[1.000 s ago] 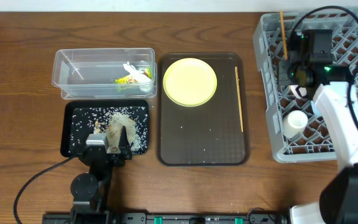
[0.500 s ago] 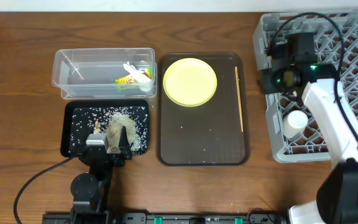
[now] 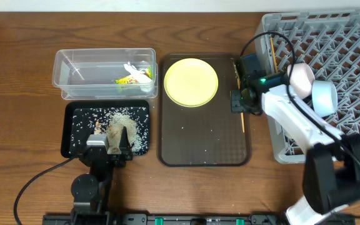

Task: Sort waste into correct bins and load items into the dishwasher rack
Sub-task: 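Pick the second chopstick with the right gripper and put it in the rack, then grasp the yellow plate edge with the right gripper and lift it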

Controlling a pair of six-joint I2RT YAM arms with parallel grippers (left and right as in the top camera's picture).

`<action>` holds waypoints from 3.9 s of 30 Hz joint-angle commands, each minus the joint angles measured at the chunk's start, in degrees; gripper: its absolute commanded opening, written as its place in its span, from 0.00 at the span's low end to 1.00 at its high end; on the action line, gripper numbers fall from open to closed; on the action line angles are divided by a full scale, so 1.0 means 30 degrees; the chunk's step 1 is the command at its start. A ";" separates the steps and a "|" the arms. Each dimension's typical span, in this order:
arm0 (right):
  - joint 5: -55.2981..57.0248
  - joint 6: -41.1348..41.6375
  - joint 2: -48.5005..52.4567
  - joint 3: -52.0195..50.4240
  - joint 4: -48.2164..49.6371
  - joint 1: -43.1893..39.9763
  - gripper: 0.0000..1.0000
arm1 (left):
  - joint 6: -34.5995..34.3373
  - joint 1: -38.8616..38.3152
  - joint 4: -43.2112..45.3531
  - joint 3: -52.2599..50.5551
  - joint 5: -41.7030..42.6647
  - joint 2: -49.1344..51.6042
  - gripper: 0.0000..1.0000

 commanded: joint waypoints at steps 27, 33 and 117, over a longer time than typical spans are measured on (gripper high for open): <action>-0.2623 -0.3730 -0.2521 0.2980 -0.0685 -0.2339 0.01 | 0.0109 0.0080 -0.0299 -0.0503 0.0175 -0.0131 0.90; -0.2710 -0.7424 -0.3854 0.3191 0.0962 -0.5523 0.01 | 0.0109 0.0080 -0.0299 -0.0503 0.0175 -0.0131 0.90; 2.2025 -1.0185 -0.6054 0.2477 0.3599 -0.9063 0.01 | 0.0109 0.0080 -0.0299 -0.0503 0.0175 -0.0131 0.91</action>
